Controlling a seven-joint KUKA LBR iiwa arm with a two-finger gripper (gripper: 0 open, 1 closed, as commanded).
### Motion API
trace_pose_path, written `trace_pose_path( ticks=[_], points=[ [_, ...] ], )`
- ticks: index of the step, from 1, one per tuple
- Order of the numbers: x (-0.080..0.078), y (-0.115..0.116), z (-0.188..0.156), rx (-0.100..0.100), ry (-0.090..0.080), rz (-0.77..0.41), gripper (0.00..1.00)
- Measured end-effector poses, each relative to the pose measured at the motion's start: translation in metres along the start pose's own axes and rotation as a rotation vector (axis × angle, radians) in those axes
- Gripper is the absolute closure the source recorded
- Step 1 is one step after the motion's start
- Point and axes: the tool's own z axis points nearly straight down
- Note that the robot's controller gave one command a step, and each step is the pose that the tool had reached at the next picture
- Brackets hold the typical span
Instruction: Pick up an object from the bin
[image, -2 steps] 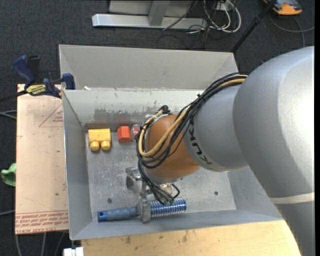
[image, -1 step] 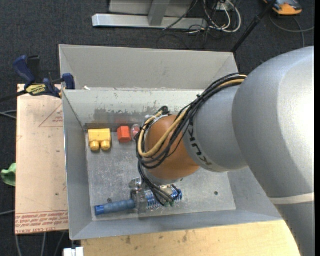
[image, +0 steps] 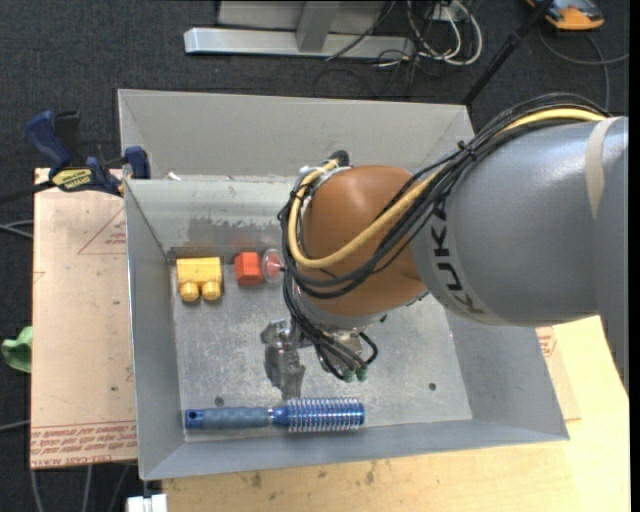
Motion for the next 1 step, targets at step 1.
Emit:
trace_pose_path(
  ticks=[1],
  points=[
    [0.0014,-0.0006,0.0046,0.001,0.008,0.001,0.00]
  ],
)
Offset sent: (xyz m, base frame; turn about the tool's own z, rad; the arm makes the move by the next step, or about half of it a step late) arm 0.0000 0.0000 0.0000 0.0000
